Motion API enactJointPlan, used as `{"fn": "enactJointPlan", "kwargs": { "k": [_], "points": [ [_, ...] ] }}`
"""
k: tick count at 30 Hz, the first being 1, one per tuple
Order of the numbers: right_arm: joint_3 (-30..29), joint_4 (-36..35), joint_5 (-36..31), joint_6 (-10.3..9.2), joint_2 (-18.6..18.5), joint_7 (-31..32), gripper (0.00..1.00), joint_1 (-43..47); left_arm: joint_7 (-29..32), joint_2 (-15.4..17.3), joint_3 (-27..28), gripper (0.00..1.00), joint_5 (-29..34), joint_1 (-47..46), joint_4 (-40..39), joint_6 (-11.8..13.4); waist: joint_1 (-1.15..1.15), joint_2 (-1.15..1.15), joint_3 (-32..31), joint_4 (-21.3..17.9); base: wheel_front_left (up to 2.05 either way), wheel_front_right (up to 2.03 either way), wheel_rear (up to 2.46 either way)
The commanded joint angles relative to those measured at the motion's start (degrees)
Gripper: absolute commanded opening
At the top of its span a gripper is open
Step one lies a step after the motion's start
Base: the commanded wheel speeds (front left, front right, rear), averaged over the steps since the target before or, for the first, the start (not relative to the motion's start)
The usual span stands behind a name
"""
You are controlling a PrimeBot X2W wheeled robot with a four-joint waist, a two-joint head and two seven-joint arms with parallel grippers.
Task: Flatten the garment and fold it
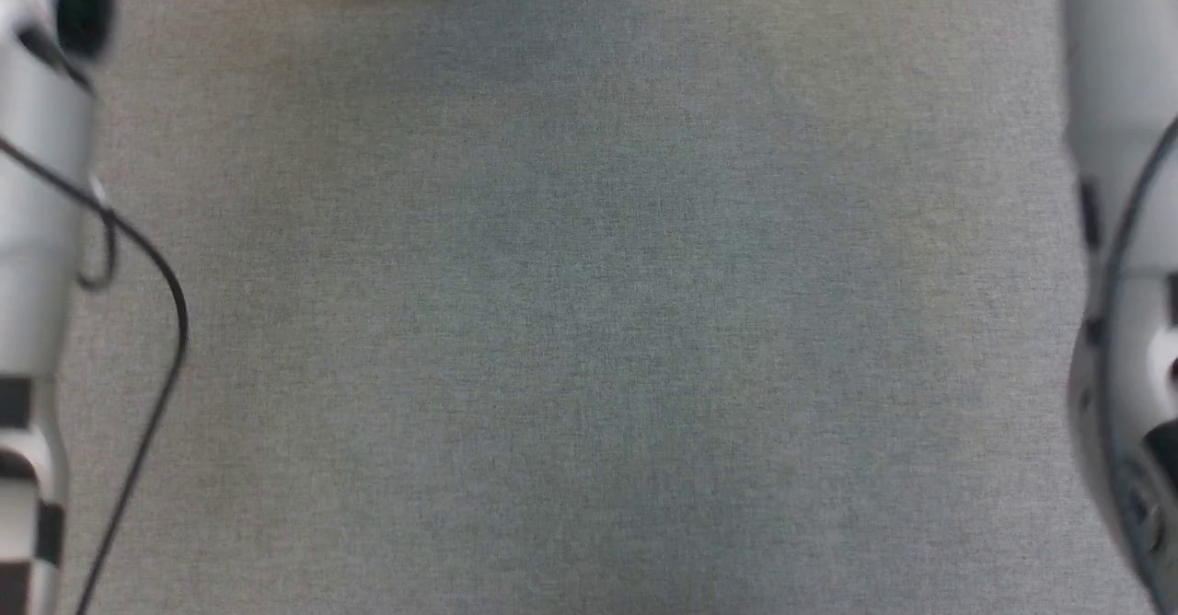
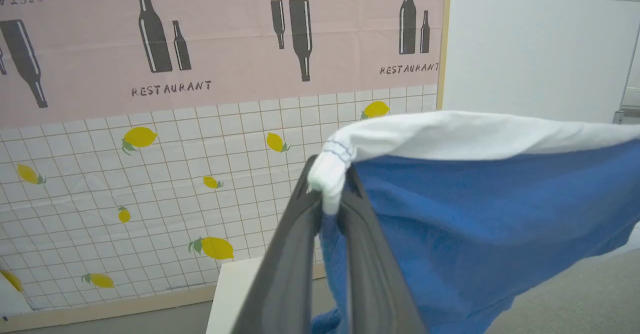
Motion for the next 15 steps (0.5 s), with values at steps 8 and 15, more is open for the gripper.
{"fn": "enactJointPlan", "kwargs": {
  "k": [8,15],
  "points": [
    [4.1,-10.4,5.5,-0.09,-0.1,-1.7,0.00,22.8,-3.8,2.5,-3.8,0.00,-6.1,18.2,-5.6,-0.2,0.00,0.00,-3.7,0.0,0.00,0.00,0.00],
    [3.4,-28.7,13.9,-0.09,-0.1,1.4,0.00,50.7,-4.0,1.6,-0.1,0.00,-7.7,40.0,-17.5,1.4,0.00,0.00,-10.4,1.2,0.00,0.00,0.00]
  ]
}}
